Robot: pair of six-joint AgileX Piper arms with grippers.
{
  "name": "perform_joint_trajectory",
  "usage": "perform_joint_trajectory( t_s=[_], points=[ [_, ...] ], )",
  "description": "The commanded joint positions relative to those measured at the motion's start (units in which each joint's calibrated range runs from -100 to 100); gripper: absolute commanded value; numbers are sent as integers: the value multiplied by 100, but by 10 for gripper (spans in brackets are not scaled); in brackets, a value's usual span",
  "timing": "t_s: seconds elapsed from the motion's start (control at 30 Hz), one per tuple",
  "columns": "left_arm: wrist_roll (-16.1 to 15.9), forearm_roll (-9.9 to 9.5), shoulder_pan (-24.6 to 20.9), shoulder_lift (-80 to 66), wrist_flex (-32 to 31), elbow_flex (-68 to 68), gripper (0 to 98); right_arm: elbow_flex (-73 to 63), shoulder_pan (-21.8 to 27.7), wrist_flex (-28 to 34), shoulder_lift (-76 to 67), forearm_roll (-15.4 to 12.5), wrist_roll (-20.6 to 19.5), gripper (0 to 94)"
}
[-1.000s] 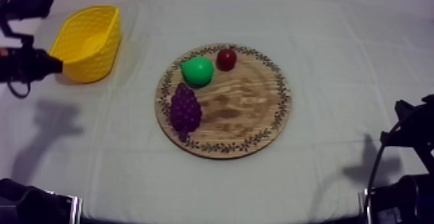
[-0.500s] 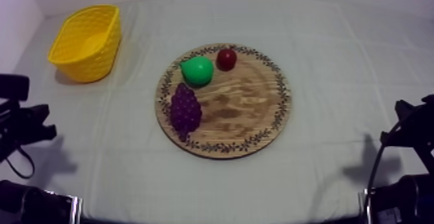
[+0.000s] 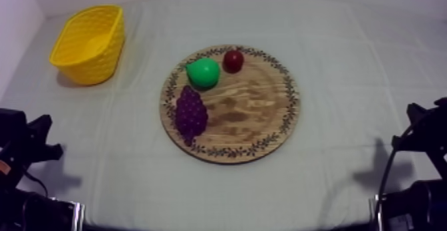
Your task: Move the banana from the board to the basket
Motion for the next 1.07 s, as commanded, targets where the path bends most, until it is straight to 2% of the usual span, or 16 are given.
perform_joint_trajectory(
  t_s=[0.0,0.13,0.27,0.37,0.67,1.03],
  points=[
    [14,-34,45,-200,20,3,0,2,0,-1,-2,1,-1,3],
    [237,-84,132,-359,47,8,0,2,0,-1,-2,1,-1,3],
    [1118,-136,153,-397,-226,96,1,2,0,-1,-2,1,-2,3],
    [1474,-170,158,-405,-471,171,1,2,0,-1,-2,1,-1,3],
    [1238,-187,160,-409,-595,208,1,2,0,-1,-2,1,-1,3],
    [1210,-188,160,-409,-600,210,1,2,0,-1,-2,1,-1,3]
  ],
)
